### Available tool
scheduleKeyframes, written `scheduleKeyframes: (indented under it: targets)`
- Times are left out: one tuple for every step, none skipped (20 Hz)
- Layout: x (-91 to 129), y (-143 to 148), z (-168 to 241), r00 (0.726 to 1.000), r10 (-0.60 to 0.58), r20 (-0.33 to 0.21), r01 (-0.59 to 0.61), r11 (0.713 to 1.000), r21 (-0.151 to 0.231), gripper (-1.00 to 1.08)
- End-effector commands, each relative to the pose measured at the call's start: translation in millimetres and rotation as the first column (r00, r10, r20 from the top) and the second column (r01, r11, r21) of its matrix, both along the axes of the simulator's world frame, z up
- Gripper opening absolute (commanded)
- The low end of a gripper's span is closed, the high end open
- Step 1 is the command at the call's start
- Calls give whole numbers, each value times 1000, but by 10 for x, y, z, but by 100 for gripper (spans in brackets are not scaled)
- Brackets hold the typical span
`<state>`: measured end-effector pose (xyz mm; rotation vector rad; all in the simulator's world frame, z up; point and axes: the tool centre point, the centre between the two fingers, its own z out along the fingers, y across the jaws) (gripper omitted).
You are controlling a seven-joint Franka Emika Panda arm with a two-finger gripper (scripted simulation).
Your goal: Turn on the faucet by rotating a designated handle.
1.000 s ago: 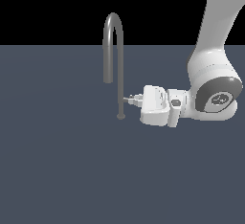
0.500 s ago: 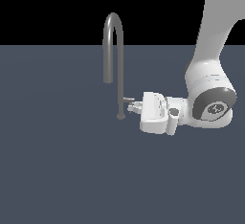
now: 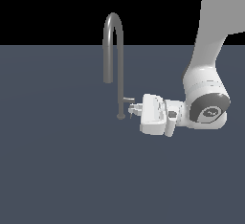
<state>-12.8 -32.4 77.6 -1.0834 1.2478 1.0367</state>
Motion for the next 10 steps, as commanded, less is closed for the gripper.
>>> scheduleKeyframes:
  targets:
    - [-84, 19, -309, 999, -8, -49, 8, 1000, -6, -100]
    - [16, -3, -13, 1000, -1, 1, 1, 1000, 0, -100]
    - [30, -6, -48, 1000, -1, -3, 1, 1000, -1, -100]
    - [45, -8, -82, 1000, -2, -6, 2, 1000, -1, -100]
    - [59, -10, -117, 1000, -2, -10, 2, 1000, -1, -100]
    - [73, -13, -151, 1000, -3, -14, 3, 1000, -2, -100]
    - [86, -15, -185, 1000, -4, -17, 3, 1000, -2, -100]
    - [100, -18, -219, 1000, -4, -21, 4, 1000, -3, -100]
    - [113, -20, -253, 1000, -5, -25, 4, 1000, -3, -100]
    - [126, -23, -286, 1000, -5, -28, 5, 1000, -4, -100]
